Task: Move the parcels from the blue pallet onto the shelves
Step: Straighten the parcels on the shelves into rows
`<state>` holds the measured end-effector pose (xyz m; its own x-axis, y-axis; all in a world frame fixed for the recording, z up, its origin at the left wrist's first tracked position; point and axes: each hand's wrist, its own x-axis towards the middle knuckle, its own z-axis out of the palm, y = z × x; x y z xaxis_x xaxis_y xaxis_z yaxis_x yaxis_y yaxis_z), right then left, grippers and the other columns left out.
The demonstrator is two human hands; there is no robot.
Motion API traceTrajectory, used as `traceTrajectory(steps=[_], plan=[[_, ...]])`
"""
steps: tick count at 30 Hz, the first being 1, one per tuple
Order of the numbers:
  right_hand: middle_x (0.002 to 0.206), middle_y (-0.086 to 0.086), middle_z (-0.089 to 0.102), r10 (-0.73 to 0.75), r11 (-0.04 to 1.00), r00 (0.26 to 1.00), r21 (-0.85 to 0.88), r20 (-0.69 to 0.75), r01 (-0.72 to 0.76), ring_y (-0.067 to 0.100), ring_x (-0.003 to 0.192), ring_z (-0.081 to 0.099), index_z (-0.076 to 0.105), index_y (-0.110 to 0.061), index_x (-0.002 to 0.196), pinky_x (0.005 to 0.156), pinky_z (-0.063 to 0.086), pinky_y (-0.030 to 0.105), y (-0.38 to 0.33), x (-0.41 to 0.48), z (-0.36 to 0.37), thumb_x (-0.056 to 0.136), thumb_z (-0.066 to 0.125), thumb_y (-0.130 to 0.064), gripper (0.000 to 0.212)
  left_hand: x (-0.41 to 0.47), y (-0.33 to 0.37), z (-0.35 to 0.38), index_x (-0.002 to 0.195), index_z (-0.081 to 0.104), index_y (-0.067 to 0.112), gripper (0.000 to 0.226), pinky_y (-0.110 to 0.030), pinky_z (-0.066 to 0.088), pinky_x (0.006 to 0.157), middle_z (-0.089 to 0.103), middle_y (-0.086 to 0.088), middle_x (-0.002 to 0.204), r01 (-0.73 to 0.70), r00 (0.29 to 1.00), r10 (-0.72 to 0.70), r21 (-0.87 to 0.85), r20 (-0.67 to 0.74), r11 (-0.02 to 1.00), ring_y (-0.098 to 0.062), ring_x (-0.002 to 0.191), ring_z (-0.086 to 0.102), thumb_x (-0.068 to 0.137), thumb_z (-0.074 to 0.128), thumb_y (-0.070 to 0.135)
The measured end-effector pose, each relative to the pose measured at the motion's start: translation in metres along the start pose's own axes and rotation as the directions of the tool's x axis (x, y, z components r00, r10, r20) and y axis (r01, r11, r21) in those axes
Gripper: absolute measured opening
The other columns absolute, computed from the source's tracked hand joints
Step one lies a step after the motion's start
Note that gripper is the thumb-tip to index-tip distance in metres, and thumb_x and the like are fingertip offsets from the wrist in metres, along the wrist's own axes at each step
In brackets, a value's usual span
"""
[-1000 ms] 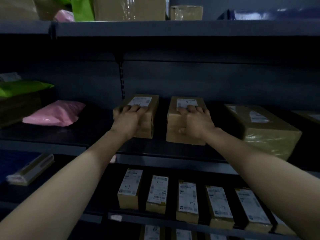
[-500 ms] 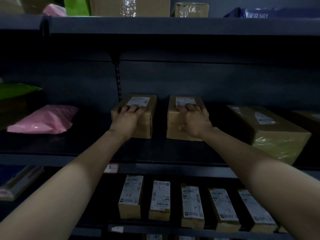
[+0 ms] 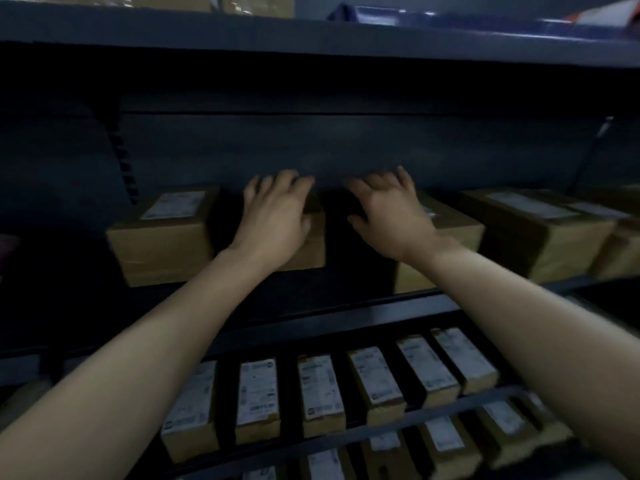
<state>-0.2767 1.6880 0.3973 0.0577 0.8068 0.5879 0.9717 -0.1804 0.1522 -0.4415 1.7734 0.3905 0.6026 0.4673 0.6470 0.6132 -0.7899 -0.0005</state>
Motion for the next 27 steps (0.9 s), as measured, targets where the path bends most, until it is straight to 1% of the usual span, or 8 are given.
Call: traceTrajectory(steps=[4,6,8,12,14,17,22,27], plan=[[0.121,0.015,0.059,0.141,0.986,0.99,-0.081,-0.03,-0.143,0.036,0.116,0.048,0.057,-0.012,0.121,0.104,0.028,0.044,0.069,-0.042,-0.035,0.088,0.06,-0.032,0.039,0.023,0.076,0.013,0.136,0.045,0.016,0.054,-0.041,0.031,0.098,0.042,-0.008,0.137,-0.157,0.986,0.163,-0.209,0.014,0.965,-0.03,0.122,0.039,0.086,0.062,0.027],[0.123,0.016,0.059,0.211,0.974,0.978,-0.09,0.002,-0.21,0.036,0.117,0.047,0.056,-0.013,0.124,0.1,0.031,0.042,0.107,-0.064,-0.045,0.087,0.061,-0.039,0.046,0.031,0.108,0.024,0.137,0.042,0.019,0.062,-0.041,0.03,0.1,0.04,-0.006,0.139,-0.208,0.968,0.232,-0.207,0.098,0.956,-0.029,0.125,0.038,0.083,0.065,0.038],[0.138,0.013,0.049,0.281,0.958,0.952,-0.091,0.12,-0.271,0.035,0.128,0.038,0.045,-0.02,0.14,0.105,0.028,0.044,0.146,-0.086,-0.046,0.086,0.061,-0.05,0.063,0.038,0.133,0.036,0.14,0.037,0.021,0.072,-0.043,0.029,0.103,0.037,-0.005,0.141,-0.242,0.935,0.273,-0.158,0.226,0.957,-0.029,0.128,0.036,0.079,0.068,0.044],[0.157,0.003,0.023,0.405,0.914,0.813,-0.159,0.419,-0.373,0.031,0.143,0.016,0.02,-0.033,0.151,0.112,0.018,0.051,0.218,-0.112,-0.033,0.076,0.066,-0.06,0.092,0.053,0.165,0.061,0.139,0.038,0.019,0.07,-0.044,0.031,0.103,0.04,-0.004,0.141,-0.255,0.897,0.273,-0.099,0.347,0.962,-0.027,0.13,0.038,0.079,0.07,0.035],[0.157,-0.001,0.02,0.378,0.925,0.791,-0.177,0.481,-0.335,0.03,0.144,0.014,0.014,-0.036,0.151,0.112,0.018,0.053,0.248,-0.116,-0.022,0.074,0.071,-0.054,0.098,0.06,0.176,0.072,0.141,0.037,0.021,0.066,-0.044,0.036,0.102,0.042,-0.004,0.14,-0.236,0.9,0.255,-0.098,0.353,0.967,-0.028,0.129,0.04,0.081,0.066,0.022],[0.157,-0.002,0.02,0.287,0.958,0.833,-0.155,0.473,-0.243,0.03,0.144,0.018,0.01,-0.037,0.151,0.112,0.02,0.052,0.28,-0.115,-0.006,0.075,0.073,-0.044,0.099,0.071,0.189,0.085,0.145,0.031,0.026,0.073,-0.044,0.036,0.104,0.039,0.0,0.145,-0.172,0.906,0.206,-0.124,0.368,0.977,-0.027,0.131,0.038,0.081,0.06,0.008],[0.156,0.001,0.024,0.121,0.993,0.896,-0.05,0.428,-0.11,0.03,0.139,0.025,0.013,-0.034,0.151,0.11,0.022,0.047,0.3,-0.095,0.017,0.076,0.072,-0.044,0.096,0.088,0.203,0.098,0.146,0.029,0.033,0.079,-0.045,0.031,0.109,0.034,0.005,0.15,-0.078,0.911,0.121,-0.123,0.394,0.989,-0.019,0.137,0.032,0.08,0.066,0.011],[0.155,0.0,0.022,0.078,0.997,0.888,-0.037,0.454,-0.068,0.031,0.14,0.021,0.012,-0.032,0.151,0.11,0.025,0.051,0.303,-0.067,0.037,0.076,0.072,-0.046,0.097,0.094,0.204,0.108,0.146,0.02,0.045,0.074,-0.05,0.019,0.113,0.025,0.004,0.155,0.038,0.913,-0.066,0.076,0.402,0.996,-0.024,0.141,0.025,0.088,0.058,0.018]])
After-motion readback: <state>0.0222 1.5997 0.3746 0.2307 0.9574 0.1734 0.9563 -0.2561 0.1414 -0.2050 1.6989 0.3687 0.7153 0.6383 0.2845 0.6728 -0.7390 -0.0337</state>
